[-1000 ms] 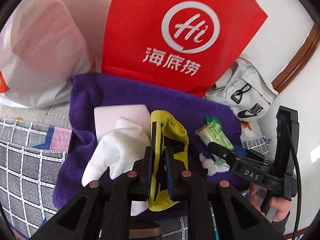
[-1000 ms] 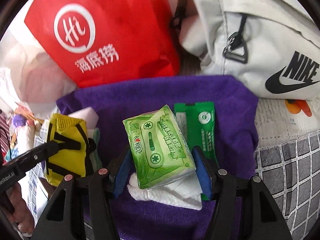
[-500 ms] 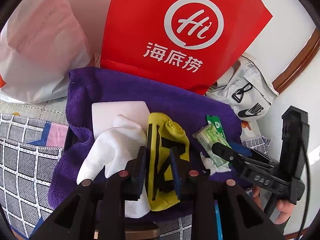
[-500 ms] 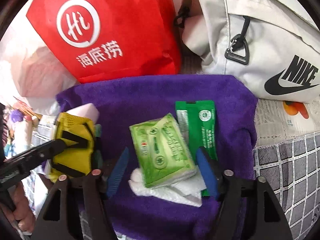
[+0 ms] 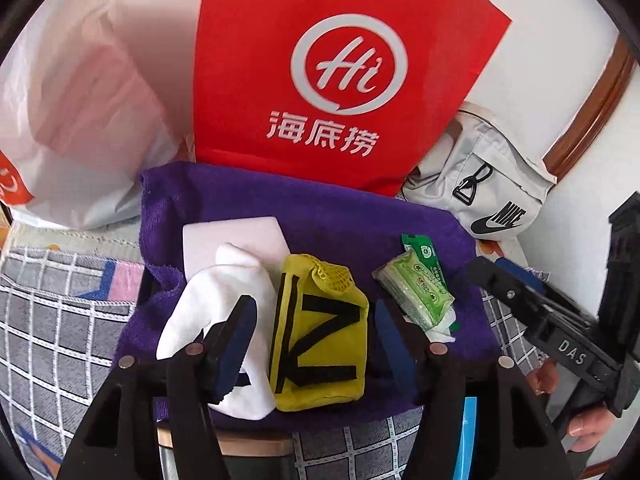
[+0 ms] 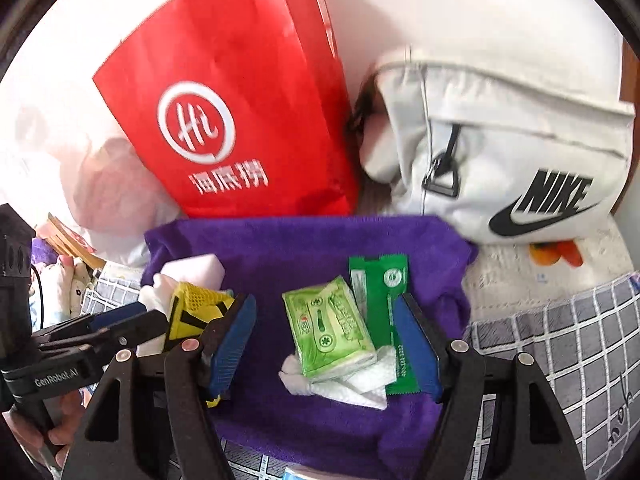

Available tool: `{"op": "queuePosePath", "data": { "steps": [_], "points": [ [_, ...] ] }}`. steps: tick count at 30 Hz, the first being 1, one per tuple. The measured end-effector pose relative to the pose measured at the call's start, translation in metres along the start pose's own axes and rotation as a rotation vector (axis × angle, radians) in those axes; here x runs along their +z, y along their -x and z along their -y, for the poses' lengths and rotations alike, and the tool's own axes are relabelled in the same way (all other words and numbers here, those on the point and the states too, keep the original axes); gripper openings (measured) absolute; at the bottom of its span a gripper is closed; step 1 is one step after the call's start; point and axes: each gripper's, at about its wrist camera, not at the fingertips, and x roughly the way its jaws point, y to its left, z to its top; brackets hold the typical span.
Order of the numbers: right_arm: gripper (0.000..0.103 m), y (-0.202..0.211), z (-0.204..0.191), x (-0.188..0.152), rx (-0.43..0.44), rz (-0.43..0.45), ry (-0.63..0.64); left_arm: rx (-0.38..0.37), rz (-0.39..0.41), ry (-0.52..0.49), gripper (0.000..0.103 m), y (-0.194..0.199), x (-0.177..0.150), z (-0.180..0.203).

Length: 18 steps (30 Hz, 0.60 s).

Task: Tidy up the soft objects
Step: 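Move both tools back over the bed toward the snack packet and plastic bag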

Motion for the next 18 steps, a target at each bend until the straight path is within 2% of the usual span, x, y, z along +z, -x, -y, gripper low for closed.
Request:
{"op": "queuePosePath", "data": {
  "steps": [4, 7, 10, 12, 14, 18],
  "points": [
    [0.071, 0.012, -0.001, 0.003, -0.037, 0.036, 0.002, 0.058, 0.005, -0.023, 0.060, 0.010, 0.000, 0.009],
    [0.071, 0.020, 0.001, -0.001, 0.015, 0.020, -0.034, 0.105, 0.020, -0.046, 0.060, 0.024, -0.009, 0.014],
    [0.071, 0.034, 0.001, -0.012, 0.021, 0.013, -0.031, 0.095, 0.021, -0.046, 0.060, 0.038, -0.027, 0.014],
    [0.071, 0.041, -0.004, -0.023, -0.032, 0.005, 0.005, 0.081, 0.031, -0.045, 0.060, 0.050, -0.039, 0.013],
    [0.071, 0.052, -0.008, -0.035, -0.071, 0.006, 0.032, 0.097, 0.078, -0.049, 0.060, 0.068, -0.053, 0.012],
    [0.071, 0.079, -0.016, -0.066, -0.044, -0.024, 0.032, 0.094, 0.140, -0.035, 0.060, 0.100, -0.073, 0.009]
  ]
}}
